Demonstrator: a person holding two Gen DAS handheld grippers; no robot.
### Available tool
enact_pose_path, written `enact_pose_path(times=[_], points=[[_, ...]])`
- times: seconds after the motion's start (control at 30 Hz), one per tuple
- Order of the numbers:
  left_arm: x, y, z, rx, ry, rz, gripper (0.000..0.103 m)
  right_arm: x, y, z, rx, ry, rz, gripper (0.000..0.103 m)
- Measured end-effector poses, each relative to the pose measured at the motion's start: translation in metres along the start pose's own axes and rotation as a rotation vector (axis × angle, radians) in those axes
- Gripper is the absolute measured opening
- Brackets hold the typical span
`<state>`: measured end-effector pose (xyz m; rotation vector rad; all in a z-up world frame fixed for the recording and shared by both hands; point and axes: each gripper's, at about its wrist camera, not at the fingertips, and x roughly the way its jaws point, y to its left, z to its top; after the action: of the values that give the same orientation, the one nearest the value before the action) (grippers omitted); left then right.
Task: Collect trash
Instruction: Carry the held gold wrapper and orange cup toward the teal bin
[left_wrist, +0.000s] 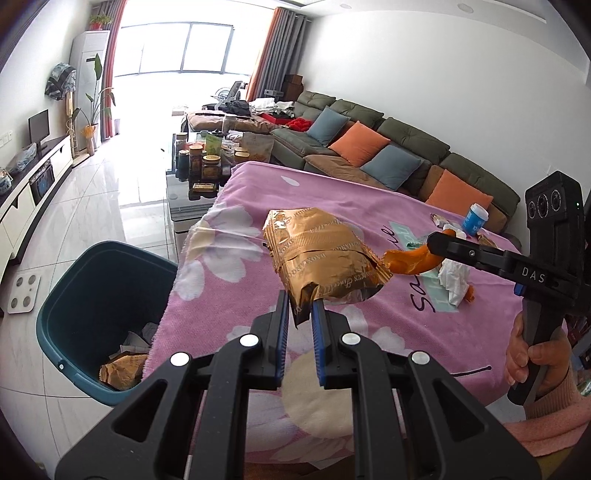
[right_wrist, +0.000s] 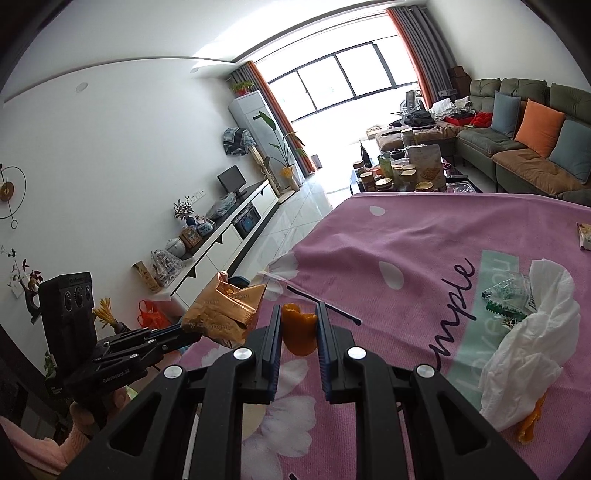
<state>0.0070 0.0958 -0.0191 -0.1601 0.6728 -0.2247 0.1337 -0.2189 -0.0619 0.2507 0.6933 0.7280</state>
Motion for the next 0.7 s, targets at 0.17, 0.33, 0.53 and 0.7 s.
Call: enact_pose_path(times=[0.17, 0.33, 0.53, 0.7], points=[[-0.007, 0.01, -0.001, -0.015, -0.009, 0.023, 0.013, 0.008, 0.009, 0.003, -0.012, 0.012, 0.027, 0.016], [-0.012, 0.019, -0.001, -0.031, -0.019, 0.046, 0.013, 0.019, 0.016, 0.007, -0.021, 0.026, 0.053, 0.016], [-0.017, 0.029, -0.003, -0.053, -0.026, 0.072, 0.013, 0.032, 0.028, 0.01, -0.035, 0.049, 0.089, 0.016], [-0.02, 0.036, -0.004, -0.072, -0.032, 0.094, 0.013, 0.043, 0.038, 0.012, -0.053, 0.066, 0.11, 0.016]])
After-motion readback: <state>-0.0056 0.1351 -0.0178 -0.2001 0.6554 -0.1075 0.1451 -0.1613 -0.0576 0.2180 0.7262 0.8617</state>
